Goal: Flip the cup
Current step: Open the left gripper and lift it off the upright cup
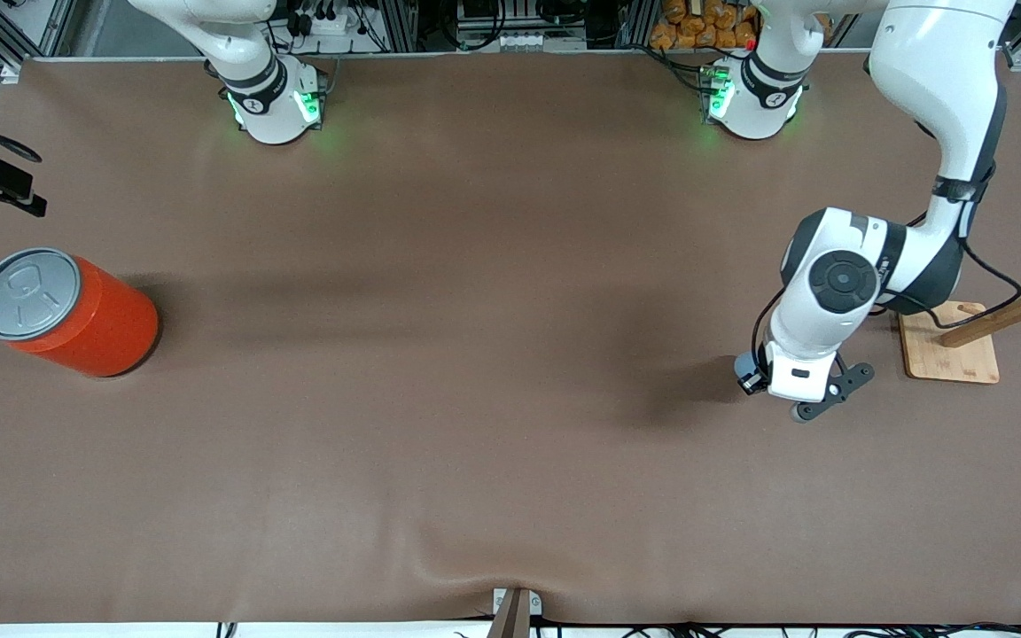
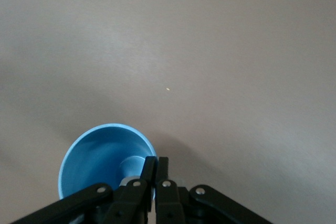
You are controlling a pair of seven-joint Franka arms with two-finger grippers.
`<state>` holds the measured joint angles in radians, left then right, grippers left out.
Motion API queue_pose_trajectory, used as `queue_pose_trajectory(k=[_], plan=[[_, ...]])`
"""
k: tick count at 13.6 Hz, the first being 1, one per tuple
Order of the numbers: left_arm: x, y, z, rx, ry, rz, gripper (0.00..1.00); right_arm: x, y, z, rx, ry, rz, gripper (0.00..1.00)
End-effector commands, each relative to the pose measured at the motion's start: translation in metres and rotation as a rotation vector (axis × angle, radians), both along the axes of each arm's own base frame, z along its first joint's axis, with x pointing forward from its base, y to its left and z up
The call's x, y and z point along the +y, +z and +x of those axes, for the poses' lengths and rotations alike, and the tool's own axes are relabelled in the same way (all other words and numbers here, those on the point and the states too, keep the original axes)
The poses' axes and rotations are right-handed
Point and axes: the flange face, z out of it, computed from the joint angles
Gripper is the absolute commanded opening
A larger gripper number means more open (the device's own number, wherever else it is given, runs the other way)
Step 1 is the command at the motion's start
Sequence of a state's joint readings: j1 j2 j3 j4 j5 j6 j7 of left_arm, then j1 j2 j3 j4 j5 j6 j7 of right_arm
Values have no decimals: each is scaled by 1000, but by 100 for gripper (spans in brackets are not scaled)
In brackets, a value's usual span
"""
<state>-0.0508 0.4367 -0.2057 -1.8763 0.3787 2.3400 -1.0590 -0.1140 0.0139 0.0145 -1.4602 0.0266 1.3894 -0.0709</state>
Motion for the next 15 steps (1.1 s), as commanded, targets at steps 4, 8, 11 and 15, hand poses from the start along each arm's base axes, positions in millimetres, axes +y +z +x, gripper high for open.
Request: queue_pose_trajectory(k=[4,8,11,15], plan=[[-4,-4,0,-57,106,31,0,13,4,1,-10,-67,-28,100],[-3,-4,-1,-53,135,34,29,13,5,5,-34,-64,-49,100],[-9,-4,-2,-52,130,33,57,16,7,8,-57,-57,-54,100],[-8,13,1,-74,135,24,100,21,7,11,-77,-46,-71,100]])
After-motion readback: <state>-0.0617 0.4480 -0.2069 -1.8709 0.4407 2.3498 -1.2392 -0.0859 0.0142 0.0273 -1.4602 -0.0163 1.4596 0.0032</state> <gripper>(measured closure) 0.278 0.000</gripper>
